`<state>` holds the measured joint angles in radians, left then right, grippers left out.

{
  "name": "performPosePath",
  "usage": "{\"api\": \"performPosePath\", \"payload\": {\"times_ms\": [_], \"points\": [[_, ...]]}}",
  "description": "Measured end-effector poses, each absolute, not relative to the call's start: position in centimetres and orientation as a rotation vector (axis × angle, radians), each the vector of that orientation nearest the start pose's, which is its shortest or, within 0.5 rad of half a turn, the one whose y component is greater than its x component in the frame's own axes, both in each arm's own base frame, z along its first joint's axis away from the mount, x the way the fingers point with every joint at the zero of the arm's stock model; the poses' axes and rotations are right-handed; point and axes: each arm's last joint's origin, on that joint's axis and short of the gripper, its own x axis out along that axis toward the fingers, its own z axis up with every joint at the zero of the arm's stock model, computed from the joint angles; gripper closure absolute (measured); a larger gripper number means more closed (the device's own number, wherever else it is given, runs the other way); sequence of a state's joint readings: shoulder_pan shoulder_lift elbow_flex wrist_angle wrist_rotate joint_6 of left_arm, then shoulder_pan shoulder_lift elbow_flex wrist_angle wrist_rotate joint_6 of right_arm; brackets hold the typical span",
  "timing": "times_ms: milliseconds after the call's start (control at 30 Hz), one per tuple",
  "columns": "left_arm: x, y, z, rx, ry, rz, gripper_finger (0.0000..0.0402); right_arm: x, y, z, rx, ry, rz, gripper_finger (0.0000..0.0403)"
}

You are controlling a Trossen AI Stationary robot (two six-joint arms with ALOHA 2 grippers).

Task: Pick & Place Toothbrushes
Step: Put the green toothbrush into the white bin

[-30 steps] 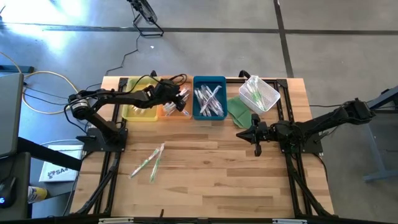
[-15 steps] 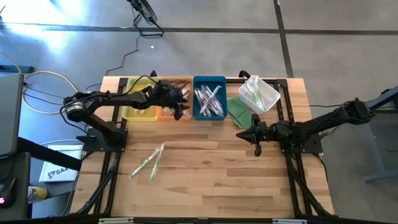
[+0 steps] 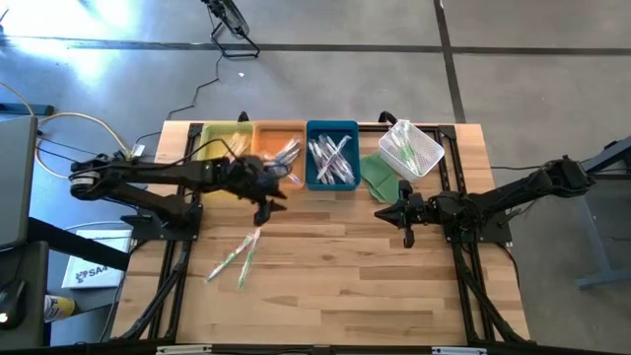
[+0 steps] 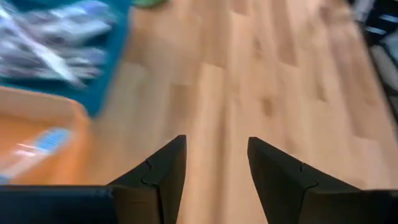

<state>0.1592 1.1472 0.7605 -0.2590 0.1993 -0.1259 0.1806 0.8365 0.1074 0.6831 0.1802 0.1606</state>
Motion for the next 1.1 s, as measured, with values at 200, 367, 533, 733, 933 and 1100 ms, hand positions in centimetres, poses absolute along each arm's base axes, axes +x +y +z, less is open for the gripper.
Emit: {"api": "performPosePath", "payload": {"times_ms": [200, 367, 533, 733, 933, 1100], "points": [[22.9, -1.1, 24.4, -0.333, 0.769, -0.105, 0.0233, 16.0, 2.4, 17.7, 0.152, 0.046, -0.004, 0.0401], [21.5, -4.3, 23.4, -0.420, 0.953, -0.115, 0.0233, 16.0, 2.4, 17.6, 0.152, 0.046, -0.004, 0.0401], [19.6, -6.6, 22.5, -0.478, 1.140, -0.039, 0.0233, 16.0, 2.4, 17.6, 0.151, 0.052, -0.004, 0.0401], [17.6, -8.5, 21.9, -0.462, 1.273, 0.030, 0.0233, 16.0, 2.4, 17.5, 0.149, 0.061, -0.005, 0.0401], [16.8, -9.4, 21.8, -0.452, 1.266, 0.110, 0.0233, 16.0, 2.4, 17.5, 0.149, 0.061, -0.005, 0.0400], [16.7, -9.7, 21.7, -0.440, 1.269, 0.112, 0.0233, 16.0, 2.4, 17.5, 0.149, 0.061, -0.005, 0.0400]]}}
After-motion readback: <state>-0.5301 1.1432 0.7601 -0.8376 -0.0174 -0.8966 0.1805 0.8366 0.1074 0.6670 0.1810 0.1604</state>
